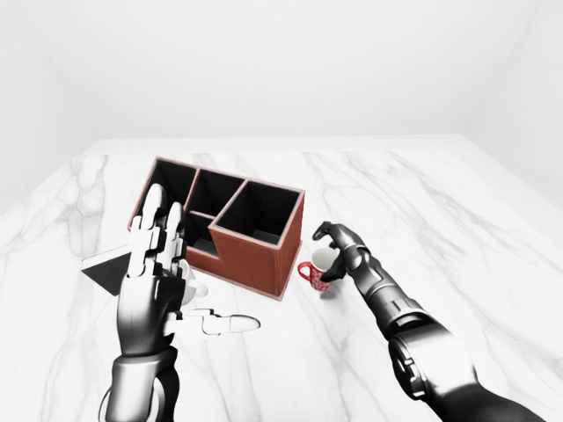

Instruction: Pick up the red mug and place it to the right of the caddy.

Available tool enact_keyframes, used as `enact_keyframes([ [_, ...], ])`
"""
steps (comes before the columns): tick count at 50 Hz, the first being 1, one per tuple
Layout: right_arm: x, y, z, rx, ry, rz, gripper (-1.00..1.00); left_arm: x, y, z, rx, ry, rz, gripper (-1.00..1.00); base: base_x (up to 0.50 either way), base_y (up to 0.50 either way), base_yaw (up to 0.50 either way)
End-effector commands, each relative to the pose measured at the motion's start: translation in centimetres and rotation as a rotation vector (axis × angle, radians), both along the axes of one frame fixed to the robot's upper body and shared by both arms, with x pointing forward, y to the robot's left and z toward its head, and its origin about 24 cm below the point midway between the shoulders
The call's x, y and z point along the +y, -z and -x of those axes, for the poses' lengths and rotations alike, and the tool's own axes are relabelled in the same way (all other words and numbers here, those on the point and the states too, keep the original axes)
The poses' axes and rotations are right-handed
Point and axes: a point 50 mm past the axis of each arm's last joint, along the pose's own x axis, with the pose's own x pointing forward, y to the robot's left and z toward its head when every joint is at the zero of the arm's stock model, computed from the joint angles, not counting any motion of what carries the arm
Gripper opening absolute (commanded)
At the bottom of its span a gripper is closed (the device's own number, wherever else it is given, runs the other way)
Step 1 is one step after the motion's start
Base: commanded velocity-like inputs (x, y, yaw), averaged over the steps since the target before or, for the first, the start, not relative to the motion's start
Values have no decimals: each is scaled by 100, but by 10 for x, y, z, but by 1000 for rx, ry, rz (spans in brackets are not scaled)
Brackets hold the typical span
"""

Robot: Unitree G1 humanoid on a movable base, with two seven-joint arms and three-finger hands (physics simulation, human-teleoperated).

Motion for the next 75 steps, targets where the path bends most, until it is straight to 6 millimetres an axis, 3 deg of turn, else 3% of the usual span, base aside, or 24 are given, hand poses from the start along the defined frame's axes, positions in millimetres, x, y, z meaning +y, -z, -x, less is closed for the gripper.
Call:
enact_keyframes([
  [1,-2,-1,-1,13,6,21,100,0,0,0,-3,1,2,100,0,0,0],
  [13,-2,5,5,46,-13,40,100,0,0,0,1,2,2,100,0,0,0],
  [29,-4,-7,10,-11,-74,38,100,1,1,-1,2,1,2,100,0,0,0],
  [35,7,-27,37,-70,-225,47,100,0,2,-2,9,2,3,100,0,0,0],
  [38,5,-32,63,-68,-272,72,100,0,0,0,-1,2,5,100,0,0,0],
  [45,-4,-25,93,-28,-267,74,100,-2,3,-2,14,5,3,100,0,0,0],
  [53,-5,-49,131,-43,-320,79,100,-2,3,-3,13,6,4,100,0,0,0],
  [55,-5,-64,144,-60,-342,88,100,-1,3,-2,10,4,5,100,0,0,0],
  [58,-5,-102,155,-226,-330,101,100,-1,3,-2,14,5,6,100,0,0,0],
  [59,-5,-116,157,-293,-324,110,100,-1,2,-1,10,6,4,100,0,0,0],
  [60,-4,-145,161,-433,-312,133,100,-1,2,-1,10,7,4,100,0,0,0],
  [61,-4,-147,161,-443,-311,136,100,-1,2,-1,10,7,4,100,0,0,0],
  [62,-3,-176,164,-591,-296,172,100,-1,2,-1,8,6,4,100,0,0,0],
  [66,-2,-231,167,-878,-246,286,100,-2,2,0,9,6,4,100,0,0,0],
  [73,-1,-285,176,-1150,-156,460,100,-1,1,1,4,5,4,100,0,0,0],
  [75,0,-292,177,-1181,-141,483,100,-1,0,1,-1,5,3,100,0,0,0],
])
